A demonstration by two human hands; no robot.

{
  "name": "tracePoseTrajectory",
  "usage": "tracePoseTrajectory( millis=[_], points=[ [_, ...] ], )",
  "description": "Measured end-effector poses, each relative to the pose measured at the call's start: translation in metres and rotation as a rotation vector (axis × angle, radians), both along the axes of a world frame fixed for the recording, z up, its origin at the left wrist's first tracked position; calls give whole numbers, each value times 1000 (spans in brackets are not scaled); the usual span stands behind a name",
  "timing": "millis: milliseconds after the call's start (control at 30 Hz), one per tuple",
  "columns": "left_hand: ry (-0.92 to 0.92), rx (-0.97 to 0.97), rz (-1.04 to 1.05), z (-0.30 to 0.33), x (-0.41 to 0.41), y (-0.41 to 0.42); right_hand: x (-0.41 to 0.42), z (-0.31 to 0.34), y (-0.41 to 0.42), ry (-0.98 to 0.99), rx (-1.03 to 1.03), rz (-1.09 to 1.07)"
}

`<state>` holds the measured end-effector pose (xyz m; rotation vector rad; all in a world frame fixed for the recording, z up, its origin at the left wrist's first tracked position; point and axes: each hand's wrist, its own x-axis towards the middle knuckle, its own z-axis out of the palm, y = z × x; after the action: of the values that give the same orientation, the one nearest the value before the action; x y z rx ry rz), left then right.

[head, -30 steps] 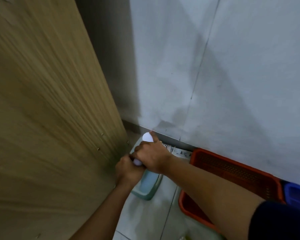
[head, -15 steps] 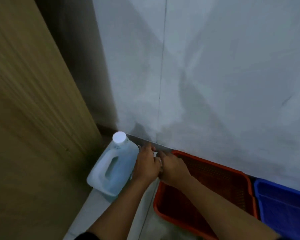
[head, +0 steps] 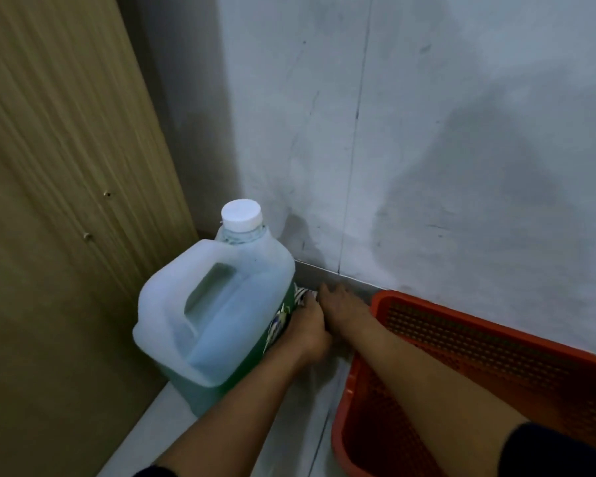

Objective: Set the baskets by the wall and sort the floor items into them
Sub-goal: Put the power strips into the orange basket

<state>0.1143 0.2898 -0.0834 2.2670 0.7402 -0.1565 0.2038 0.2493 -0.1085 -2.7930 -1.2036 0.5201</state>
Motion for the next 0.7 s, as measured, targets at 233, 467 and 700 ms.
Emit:
tracePoseTrajectory(
  millis=[233, 467, 700],
  points=[
    [7, 16, 77, -11, 10, 8, 15, -37, 22, -88, -138, 14],
    [-24, -21, 84, -6, 12, 9, 11, -26, 26, -139, -102, -2],
    [-192, -162, 120, 21, 4, 7, 15, 12, 22, -82, 101, -20]
  ],
)
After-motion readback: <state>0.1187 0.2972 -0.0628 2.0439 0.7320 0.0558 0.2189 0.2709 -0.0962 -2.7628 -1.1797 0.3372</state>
